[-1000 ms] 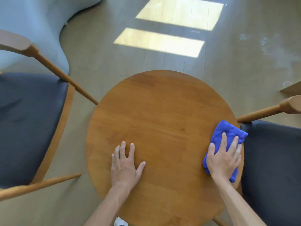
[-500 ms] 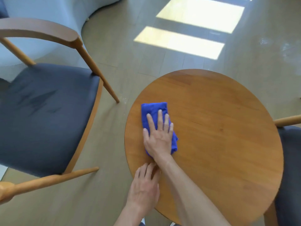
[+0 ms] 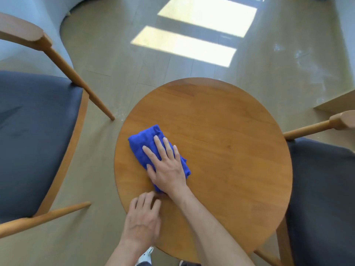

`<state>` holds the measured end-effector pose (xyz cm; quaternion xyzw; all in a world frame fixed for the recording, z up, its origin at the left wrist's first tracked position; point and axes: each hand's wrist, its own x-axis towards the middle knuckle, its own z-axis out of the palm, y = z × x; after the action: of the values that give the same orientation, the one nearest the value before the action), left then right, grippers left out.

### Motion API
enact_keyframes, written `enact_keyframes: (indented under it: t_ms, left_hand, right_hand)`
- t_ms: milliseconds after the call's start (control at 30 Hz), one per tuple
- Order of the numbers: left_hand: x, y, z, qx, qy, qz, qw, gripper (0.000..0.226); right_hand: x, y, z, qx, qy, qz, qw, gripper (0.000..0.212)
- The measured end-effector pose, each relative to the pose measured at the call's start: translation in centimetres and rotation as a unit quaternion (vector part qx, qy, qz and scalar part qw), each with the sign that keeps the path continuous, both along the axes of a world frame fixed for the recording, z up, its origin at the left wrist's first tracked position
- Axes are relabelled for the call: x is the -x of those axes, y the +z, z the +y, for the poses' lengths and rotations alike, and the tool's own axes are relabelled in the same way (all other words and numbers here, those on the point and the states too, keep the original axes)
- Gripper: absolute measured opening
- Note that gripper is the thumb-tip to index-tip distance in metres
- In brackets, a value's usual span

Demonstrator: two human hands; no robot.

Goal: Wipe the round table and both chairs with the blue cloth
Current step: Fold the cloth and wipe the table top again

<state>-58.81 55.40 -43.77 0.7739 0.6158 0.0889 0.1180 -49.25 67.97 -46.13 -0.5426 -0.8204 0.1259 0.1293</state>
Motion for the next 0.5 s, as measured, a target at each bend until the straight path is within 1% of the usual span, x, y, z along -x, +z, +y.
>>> enact_keyframes:
  t_ms: [133,267,333,433,500]
  left_hand:
    - [-1.4,0.6,1.8,0.022,0.021,0.025,0.999,0.032]
    - [-3.7,1.1,4.6,0.037,0.033,0.049,0.998,0.044]
    - [-4.5,1.1,5.8,0.061,0.04,0.063,0.995,0.05]
    - [-4.8,0.9,6.8,0.102,0.051,0.084,0.99,0.053]
    - [-4.6,1.0,7.1,0.121,0.051,0.095,0.987,0.054]
  right_hand:
    - [-11.4,0.0,0.7,0.006,-0.108,-0.048,0.993,0.052]
    - [-22.7,0.5,-0.8,0.017,-0.225,-0.095,0.97,0.054]
    - [-27.2,0.7,-2.2,0.02,-0.277,-0.107,0.955,0.054]
    - [-31.0,0.8,-4.3,0.023,-0.353,-0.097,0.93,0.053]
    - [-31.6,0.7,-5.2,0.03,-0.391,-0.087,0.916,0.056]
